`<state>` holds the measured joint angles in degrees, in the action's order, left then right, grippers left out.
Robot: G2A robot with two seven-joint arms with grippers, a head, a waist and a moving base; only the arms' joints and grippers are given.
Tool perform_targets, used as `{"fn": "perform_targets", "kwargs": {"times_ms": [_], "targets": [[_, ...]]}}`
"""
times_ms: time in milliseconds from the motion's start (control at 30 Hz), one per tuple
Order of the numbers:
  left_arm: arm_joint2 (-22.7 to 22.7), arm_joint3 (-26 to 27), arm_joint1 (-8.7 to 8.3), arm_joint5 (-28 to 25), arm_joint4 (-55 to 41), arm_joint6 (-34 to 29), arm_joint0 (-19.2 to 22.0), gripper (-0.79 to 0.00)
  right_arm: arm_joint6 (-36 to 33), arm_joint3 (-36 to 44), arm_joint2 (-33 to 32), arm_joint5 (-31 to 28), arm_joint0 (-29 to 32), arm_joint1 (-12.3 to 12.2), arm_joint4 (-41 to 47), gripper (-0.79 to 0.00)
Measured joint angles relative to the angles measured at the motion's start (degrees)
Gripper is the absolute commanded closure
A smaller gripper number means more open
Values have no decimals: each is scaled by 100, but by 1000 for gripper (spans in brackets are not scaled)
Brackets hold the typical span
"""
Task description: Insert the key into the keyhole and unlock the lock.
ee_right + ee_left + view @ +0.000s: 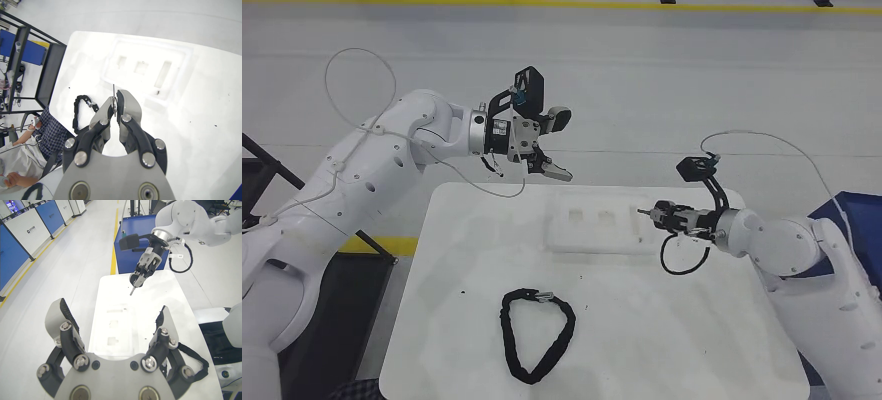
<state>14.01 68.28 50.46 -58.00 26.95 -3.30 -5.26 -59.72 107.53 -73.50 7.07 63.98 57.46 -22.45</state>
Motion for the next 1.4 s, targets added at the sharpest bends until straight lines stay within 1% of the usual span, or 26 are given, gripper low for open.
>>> {"fn": "perform_targets", "kwargs": {"times_ms": [100,233,800,900,1167,1267,1400], "targets": [[0,0,0,0,0,0,0,-785,182,212,-241,-189,274,-29,158,0],[0,0,0,0,0,0,0,-785,340,317,-413,-372,488,-52,260,0],[3,10,-1,25,10,-12,-24,-785,343,318,-417,-379,495,-53,261,0],[19,67,-25,108,164,-204,-214,-785,343,318,-417,-379,495,-53,261,0],[30,-7,-66,-1,527,-410,-749,-785,343,318,-417,-379,495,-53,261,0],[-10,15,-65,0,828,-243,-950,-785,343,318,-417,-379,495,-53,261,0],[-108,-12,-46,0,1359,175,-1182,-785,343,318,-417,-379,495,-53,261,0]]}}
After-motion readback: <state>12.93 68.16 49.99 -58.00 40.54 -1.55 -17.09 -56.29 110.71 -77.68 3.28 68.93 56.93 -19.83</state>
